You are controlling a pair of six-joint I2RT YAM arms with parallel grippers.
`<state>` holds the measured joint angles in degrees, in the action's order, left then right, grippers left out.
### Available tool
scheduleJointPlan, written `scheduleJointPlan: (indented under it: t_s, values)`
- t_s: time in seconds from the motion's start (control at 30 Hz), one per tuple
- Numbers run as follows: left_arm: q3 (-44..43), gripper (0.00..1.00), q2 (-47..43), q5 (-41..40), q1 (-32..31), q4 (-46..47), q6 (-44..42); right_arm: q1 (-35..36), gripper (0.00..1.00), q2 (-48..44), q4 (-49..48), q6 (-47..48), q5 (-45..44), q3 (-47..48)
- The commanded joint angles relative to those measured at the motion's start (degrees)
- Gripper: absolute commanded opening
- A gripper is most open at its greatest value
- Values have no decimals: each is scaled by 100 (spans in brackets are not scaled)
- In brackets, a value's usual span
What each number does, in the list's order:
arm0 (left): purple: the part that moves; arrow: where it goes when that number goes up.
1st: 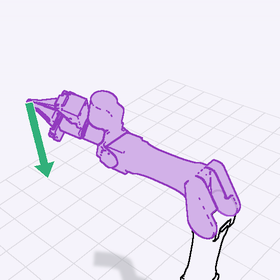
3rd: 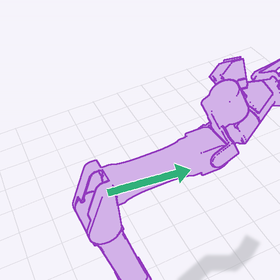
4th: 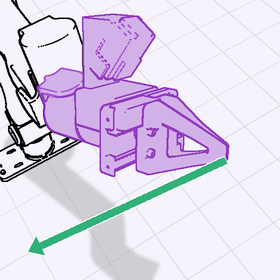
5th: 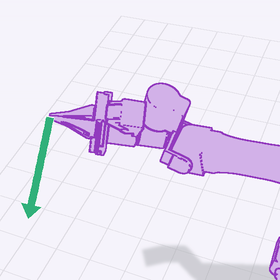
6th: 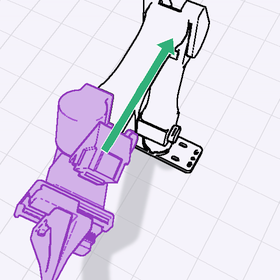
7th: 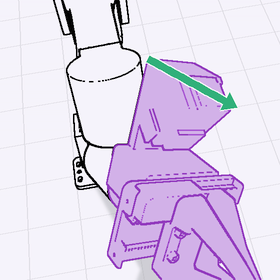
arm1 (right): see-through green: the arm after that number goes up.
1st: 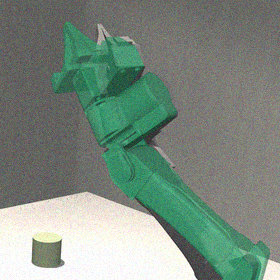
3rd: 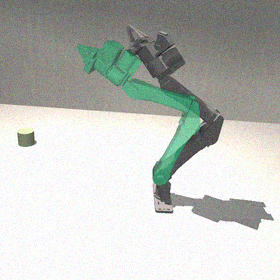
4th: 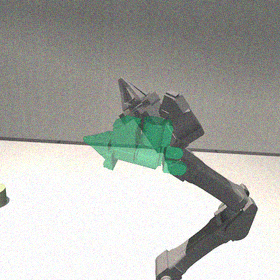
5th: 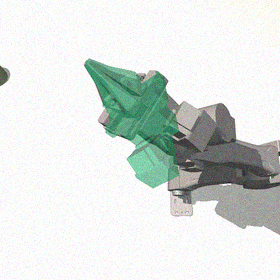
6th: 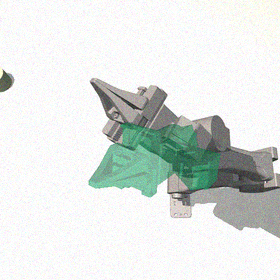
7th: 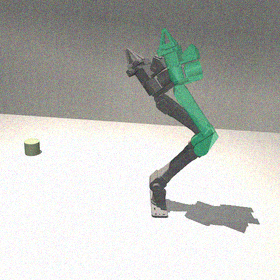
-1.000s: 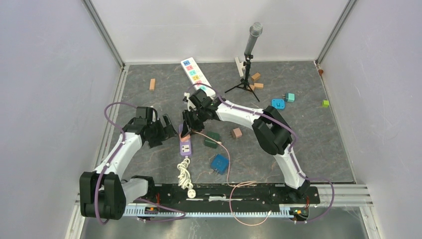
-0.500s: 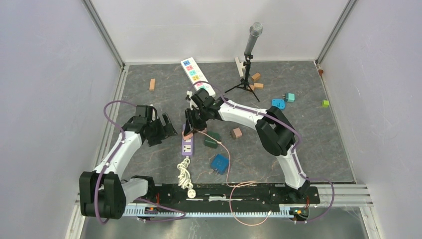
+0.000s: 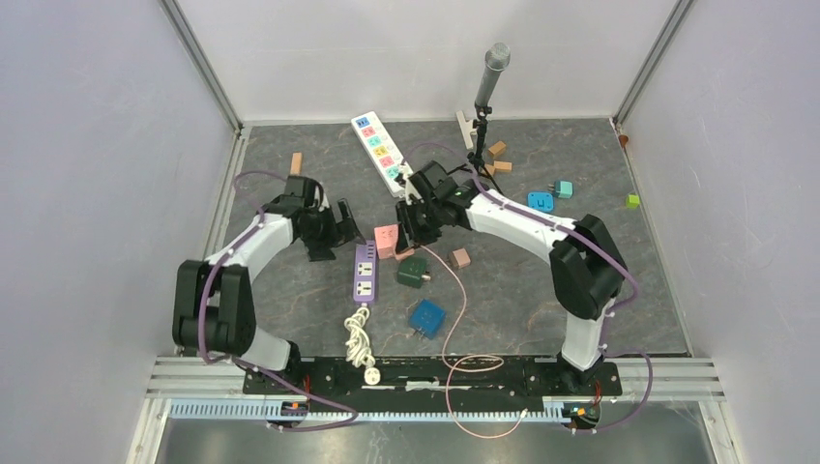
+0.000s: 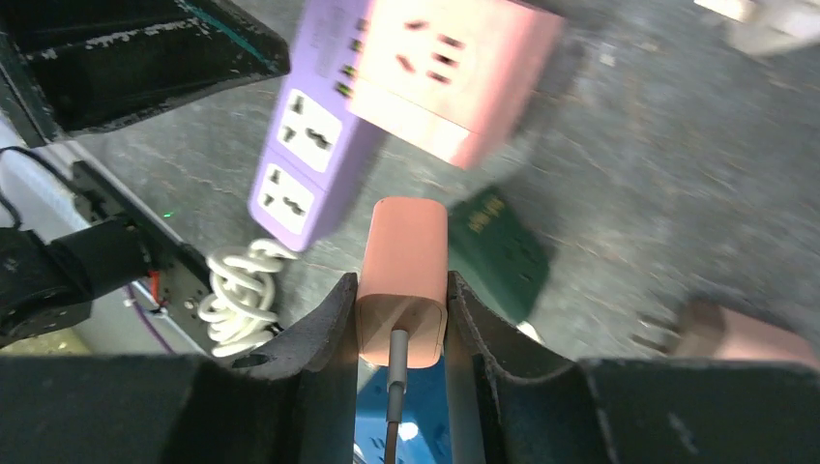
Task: Insert the plug
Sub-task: Move the socket to the center of the board.
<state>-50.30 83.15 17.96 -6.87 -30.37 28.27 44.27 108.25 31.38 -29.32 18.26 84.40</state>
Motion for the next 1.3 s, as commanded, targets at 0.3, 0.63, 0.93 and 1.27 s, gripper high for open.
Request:
scheduleJointPlan:
  t_s: [0.3,0.63,0.93,1.27]
  values:
    - [-1541,93,1891,-1642,-1542,-880,-480,-621,0,-1033,404,710,-616,-537]
    - [-1285,100,1507,-1544,-1575,-514,-673,-622,0,-921,481,926,-421,-396]
    - [-803,100,281,-782,-1694,36,-1541,-621,0,-848,409,981,-209,-476]
    - [-780,100,1077,-1086,-1935,-141,-1592,-624,0,-892,443,1039,-252,-513]
